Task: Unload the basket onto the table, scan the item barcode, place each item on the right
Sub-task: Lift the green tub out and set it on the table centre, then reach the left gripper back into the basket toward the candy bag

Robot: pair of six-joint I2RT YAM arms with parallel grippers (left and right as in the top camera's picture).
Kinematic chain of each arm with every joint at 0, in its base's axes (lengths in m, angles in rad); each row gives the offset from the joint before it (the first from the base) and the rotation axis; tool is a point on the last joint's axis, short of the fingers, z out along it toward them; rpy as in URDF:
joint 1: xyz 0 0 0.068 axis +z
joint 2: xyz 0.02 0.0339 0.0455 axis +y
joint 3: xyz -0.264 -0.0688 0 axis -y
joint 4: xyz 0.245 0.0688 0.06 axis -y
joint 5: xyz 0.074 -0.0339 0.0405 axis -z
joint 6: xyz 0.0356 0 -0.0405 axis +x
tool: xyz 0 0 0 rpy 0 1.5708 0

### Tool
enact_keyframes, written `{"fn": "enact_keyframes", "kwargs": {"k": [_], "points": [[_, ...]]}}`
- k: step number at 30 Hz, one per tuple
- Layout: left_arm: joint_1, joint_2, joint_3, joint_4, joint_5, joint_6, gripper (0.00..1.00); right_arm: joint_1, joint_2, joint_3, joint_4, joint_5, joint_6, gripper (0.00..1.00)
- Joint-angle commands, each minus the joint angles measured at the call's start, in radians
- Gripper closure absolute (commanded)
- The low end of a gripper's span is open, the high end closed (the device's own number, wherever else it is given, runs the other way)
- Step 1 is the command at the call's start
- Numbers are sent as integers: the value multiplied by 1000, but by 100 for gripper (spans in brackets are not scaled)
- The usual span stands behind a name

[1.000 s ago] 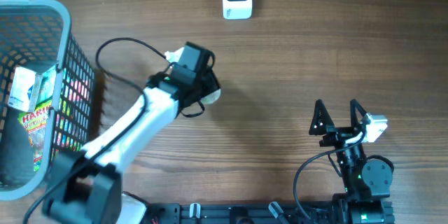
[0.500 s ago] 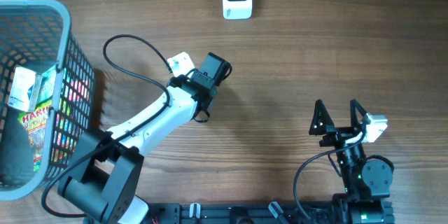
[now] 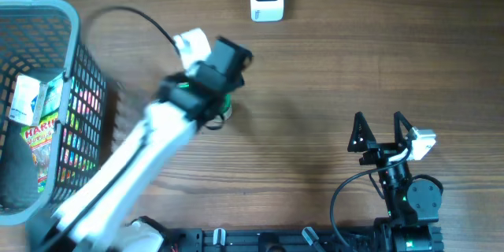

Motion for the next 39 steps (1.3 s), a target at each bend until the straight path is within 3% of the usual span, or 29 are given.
{"fn": "enact_keyframes", "kwargs": {"k": [1, 4, 7, 8, 11, 15, 20, 25, 32, 33, 34, 35, 37, 39], "points": [[67, -225, 200, -116, -47, 98, 0, -2, -6, -1, 3, 10, 7, 0], [254, -400, 226, -178, -161, 80, 0, -2, -6, -1, 3, 10, 7, 0], [584, -496, 222, -285, -161, -37, 0, -2, -6, -1, 3, 10, 7, 0], [764, -503, 218, -300, -99, -36, 0, -2, -6, -1, 3, 10, 7, 0], [1108, -445, 209, -303, 171, -4, 0, -2, -6, -1, 3, 10, 7, 0], [1378, -206, 208, -366, 483, 31, 0, -2, -6, -1, 3, 10, 6, 0], [1405, 172, 208, -395, 509, 75, 0, -2, -6, -1, 3, 10, 7, 0], [1403, 403, 189, -354, 508, 75, 0, -2, -6, -1, 3, 10, 7, 0], [1398, 433, -151, 32, 501, 75, 0, -2, -6, -1, 3, 10, 7, 0], [1397, 433, -190, 66, 500, 76, 12, -2, -6, -1, 3, 10, 6, 0], [1397, 433, -200, 70, 500, 76, 54, -2, -6, -1, 3, 10, 7, 0], [1397, 426, -198, 65, 501, 76, 89, -2, -6, -1, 3, 10, 6, 0], [1397, 386, -177, 32, 502, 76, 96, -2, -6, -1, 3, 10, 7, 0], [1397, 337, -121, -26, 501, 76, 96, -2, -6, -1, 3, 10, 7, 0]]}}
